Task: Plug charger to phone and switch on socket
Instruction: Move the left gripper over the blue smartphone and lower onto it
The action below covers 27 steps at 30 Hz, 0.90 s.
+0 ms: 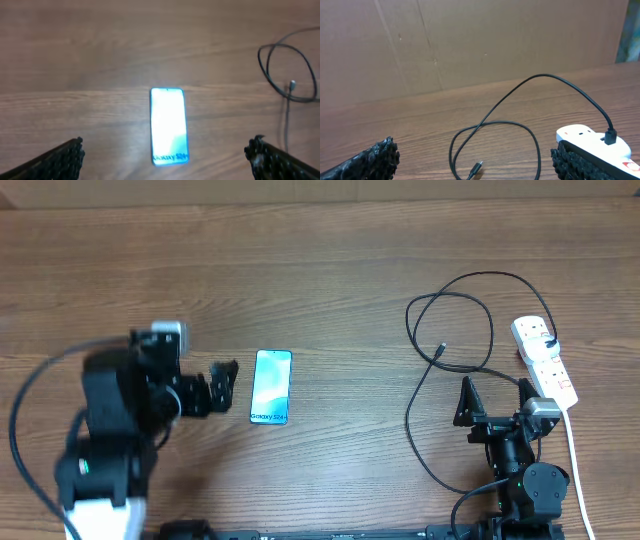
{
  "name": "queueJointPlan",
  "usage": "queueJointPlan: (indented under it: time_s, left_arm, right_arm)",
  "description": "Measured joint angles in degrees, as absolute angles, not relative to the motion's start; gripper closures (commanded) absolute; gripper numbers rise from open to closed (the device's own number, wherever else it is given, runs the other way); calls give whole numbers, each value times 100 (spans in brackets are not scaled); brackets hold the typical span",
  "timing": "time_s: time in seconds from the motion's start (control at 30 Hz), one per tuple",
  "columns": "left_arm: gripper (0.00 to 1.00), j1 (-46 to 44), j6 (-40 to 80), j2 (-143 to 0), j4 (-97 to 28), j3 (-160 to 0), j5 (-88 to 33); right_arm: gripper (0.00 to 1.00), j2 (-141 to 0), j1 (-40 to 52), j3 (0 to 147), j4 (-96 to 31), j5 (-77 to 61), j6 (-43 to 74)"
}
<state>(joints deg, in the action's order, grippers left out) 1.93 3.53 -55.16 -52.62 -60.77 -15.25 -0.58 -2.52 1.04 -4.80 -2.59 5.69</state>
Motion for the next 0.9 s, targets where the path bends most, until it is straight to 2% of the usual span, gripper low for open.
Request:
queueJointPlan:
  time_s: [0.33,0.9]
  left_arm:
    - [0,-611,432,-7609,-6637,-7850,-1125]
    - [1,-797,434,-8978,-6733,-7913,-1337]
  right_arm:
    - [0,-58,-252,104,-480,-257,556]
    - [0,-58,-252,104,-478,-257,554]
